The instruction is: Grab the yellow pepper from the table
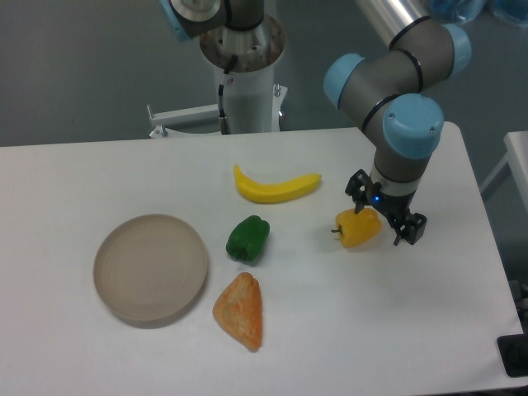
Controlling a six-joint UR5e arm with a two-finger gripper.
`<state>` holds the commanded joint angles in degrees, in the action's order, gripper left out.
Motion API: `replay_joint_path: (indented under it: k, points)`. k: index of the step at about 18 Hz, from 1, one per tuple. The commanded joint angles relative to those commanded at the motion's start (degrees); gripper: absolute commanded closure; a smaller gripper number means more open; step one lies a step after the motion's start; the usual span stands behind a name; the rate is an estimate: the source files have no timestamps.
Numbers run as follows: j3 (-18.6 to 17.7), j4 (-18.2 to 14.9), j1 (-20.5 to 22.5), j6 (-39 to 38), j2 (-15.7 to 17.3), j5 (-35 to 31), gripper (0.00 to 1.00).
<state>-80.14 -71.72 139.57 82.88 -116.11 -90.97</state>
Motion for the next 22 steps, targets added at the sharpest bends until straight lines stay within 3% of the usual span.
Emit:
replay_joint_path:
  k: [7,10,13,20,21,22]
  points:
    - [-2.6,0.7,0.2,0.4,-0.6,-0.3,0.0]
    - [-5.3,3.2,0.2,2.8,-0.6,-0.3,0.0]
    - [-8.7,7.6,0.2,5.6,-0.6,-0.2,0.0]
    - [-9.1,8.6,-0.4,8.2,-2.8,0.2,0.0]
    - [-9.1,8.6,-0.5,8.3,-3.2,0.2,0.01]
    - [-9.1,8.6,-0.7,8.3,-3.3,0.1,0.18]
